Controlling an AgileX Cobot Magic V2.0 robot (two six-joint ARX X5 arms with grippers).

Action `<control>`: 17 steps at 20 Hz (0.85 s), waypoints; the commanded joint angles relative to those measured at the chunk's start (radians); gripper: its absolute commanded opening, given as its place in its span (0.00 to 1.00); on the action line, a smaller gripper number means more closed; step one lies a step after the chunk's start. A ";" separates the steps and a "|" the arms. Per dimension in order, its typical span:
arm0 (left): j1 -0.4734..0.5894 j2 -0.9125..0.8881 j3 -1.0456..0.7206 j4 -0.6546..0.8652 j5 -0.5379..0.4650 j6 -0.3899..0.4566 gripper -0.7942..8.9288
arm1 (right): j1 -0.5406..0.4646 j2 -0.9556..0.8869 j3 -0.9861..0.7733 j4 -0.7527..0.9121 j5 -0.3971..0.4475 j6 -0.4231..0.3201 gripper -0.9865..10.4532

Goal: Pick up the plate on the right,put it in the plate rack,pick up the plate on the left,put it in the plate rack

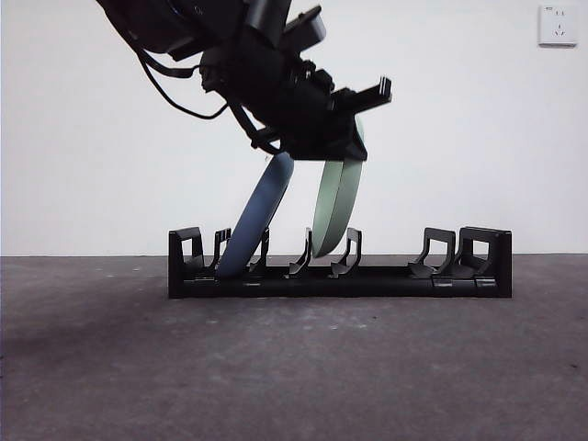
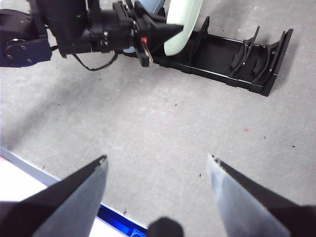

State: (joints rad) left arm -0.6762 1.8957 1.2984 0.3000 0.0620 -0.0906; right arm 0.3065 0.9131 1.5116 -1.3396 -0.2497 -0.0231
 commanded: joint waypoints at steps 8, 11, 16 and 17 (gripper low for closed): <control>0.005 0.031 0.002 -0.075 -0.010 0.062 0.07 | 0.001 -0.002 -0.002 0.004 0.002 -0.008 0.39; 0.005 0.037 0.002 -0.115 -0.011 0.063 0.07 | 0.001 -0.002 -0.002 0.000 -0.002 -0.008 0.39; 0.003 0.036 0.003 -0.120 -0.005 0.060 0.12 | 0.001 -0.002 -0.002 0.000 -0.012 -0.008 0.39; 0.002 0.036 0.003 -0.120 0.000 0.060 0.19 | 0.001 -0.002 -0.002 0.000 -0.012 -0.008 0.39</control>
State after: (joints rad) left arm -0.6743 1.9156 1.3037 0.1925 0.0628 -0.0341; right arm 0.3065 0.9131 1.5116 -1.3403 -0.2588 -0.0235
